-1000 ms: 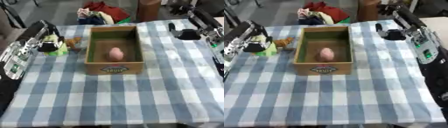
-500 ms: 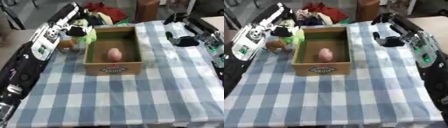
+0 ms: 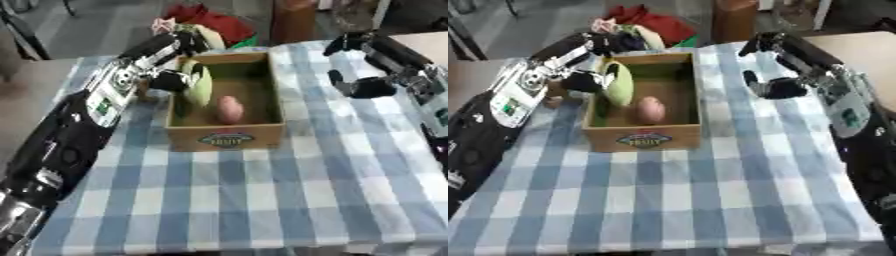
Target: Pick up objects on the table and place them in the box.
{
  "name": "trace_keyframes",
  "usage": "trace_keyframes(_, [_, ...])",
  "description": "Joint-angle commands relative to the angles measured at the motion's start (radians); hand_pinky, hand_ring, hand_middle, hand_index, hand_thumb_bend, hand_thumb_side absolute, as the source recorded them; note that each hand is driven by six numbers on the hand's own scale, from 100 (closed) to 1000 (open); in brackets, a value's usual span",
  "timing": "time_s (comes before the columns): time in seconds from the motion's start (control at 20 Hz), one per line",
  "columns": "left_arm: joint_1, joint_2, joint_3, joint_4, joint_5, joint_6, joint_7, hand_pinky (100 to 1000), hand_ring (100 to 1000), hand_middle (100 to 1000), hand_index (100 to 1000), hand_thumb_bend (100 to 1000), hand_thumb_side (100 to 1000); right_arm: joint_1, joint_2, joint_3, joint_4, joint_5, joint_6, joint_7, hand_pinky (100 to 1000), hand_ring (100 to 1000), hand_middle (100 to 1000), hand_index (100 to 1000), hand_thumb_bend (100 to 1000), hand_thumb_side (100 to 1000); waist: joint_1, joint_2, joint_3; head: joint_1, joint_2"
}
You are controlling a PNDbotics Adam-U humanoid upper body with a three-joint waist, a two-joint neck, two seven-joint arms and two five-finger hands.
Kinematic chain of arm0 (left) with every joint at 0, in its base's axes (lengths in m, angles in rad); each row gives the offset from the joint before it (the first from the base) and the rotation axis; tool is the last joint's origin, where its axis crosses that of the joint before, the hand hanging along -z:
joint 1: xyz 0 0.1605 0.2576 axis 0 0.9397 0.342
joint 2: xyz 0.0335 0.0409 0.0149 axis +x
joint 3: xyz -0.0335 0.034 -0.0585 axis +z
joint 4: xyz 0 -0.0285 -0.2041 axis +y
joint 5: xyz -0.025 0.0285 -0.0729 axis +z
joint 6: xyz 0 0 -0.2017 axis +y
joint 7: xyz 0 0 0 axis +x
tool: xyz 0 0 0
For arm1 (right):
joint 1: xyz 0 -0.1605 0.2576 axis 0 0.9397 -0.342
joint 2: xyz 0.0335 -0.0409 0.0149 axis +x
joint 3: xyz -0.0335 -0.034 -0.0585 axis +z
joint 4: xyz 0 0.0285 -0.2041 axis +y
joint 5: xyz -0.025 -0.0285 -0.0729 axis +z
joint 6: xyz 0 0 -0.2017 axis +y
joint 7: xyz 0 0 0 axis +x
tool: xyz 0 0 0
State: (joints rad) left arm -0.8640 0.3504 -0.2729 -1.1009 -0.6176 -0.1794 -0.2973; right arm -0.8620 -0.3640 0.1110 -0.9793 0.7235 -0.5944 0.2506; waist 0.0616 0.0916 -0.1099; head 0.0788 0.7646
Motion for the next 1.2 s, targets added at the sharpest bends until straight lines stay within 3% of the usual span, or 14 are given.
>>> trace_keyframes(0.05, [-0.017, 0.014, 0.025, -0.024, 0.009, 0.002, 0.027, 866, 842, 858, 924, 310, 653, -0.02, -0.014, -0.009, -0.01, 0.001, 0.0, 0.003, 797, 794, 755, 791, 100, 224, -0.004, -0.014, 0.003, -0.002, -0.005])
trace_keyframes(0.15, [-0.013, 0.022, 0.044, -0.043, 0.035, 0.018, 0.056, 865, 838, 857, 926, 295, 649, -0.019, -0.016, -0.009, -0.01, 0.0, 0.001, 0.003, 797, 793, 755, 792, 100, 222, -0.005, -0.014, 0.005, -0.003, -0.005])
trace_keyframes(0.4, [0.005, 0.067, 0.1, -0.093, 0.094, 0.079, 0.131, 843, 792, 794, 880, 159, 369, -0.015, -0.021, -0.011, -0.009, 0.0, 0.002, 0.002, 797, 793, 755, 795, 100, 220, -0.004, -0.016, 0.014, -0.007, -0.007])
trace_keyframes(0.65, [0.036, 0.157, 0.138, -0.083, 0.057, 0.116, 0.187, 829, 760, 719, 843, 160, 185, -0.011, -0.028, -0.013, -0.008, 0.002, 0.002, 0.002, 797, 793, 755, 797, 100, 219, -0.001, -0.017, 0.021, -0.012, -0.007])
trace_keyframes(1.0, [0.055, 0.236, 0.145, 0.045, -0.051, 0.076, 0.136, 816, 760, 685, 830, 248, 170, -0.011, -0.032, -0.013, -0.007, 0.002, 0.0, 0.001, 797, 793, 755, 798, 100, 219, 0.0, -0.016, 0.026, -0.016, -0.009])
trace_keyframes(1.2, [0.055, 0.231, 0.145, 0.13, -0.112, 0.029, 0.105, 819, 786, 742, 845, 299, 175, -0.011, -0.03, -0.012, -0.006, 0.001, -0.002, 0.002, 797, 793, 755, 798, 100, 219, -0.001, -0.017, 0.026, -0.017, -0.011])
